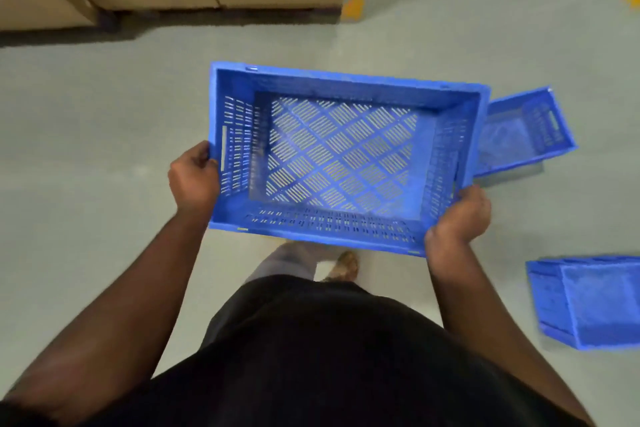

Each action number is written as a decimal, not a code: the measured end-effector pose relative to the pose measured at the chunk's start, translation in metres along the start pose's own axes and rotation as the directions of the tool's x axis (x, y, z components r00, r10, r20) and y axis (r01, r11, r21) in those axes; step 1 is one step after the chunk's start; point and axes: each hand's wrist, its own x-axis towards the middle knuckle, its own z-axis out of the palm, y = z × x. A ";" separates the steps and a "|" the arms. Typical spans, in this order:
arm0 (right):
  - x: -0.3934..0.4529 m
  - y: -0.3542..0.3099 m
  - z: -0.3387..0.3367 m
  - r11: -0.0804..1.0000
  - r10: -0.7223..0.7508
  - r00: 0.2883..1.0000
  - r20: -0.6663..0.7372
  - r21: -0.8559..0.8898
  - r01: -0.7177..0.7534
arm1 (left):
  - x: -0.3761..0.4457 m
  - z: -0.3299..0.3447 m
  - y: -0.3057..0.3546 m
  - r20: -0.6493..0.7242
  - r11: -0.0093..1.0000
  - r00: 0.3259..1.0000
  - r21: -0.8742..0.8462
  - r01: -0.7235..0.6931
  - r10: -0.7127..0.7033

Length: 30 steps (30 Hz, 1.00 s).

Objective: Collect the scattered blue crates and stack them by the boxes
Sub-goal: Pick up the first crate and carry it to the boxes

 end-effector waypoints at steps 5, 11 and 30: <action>-0.090 -0.003 0.041 0.998 -0.044 0.992 0.117 -0.036 0.048 | -0.020 -0.094 -0.063 -0.190 0.970 0.965 -0.200 0.141 -0.179; -0.221 0.018 0.100 0.953 -0.155 0.965 0.213 -0.226 0.203 | -0.045 -0.200 -0.163 -0.307 0.972 0.924 -0.122 0.201 -0.230; -0.600 0.149 0.349 0.943 -0.104 0.853 0.511 -0.222 0.248 | 0.028 -0.520 -0.431 -0.550 0.809 0.593 -0.420 0.412 -0.588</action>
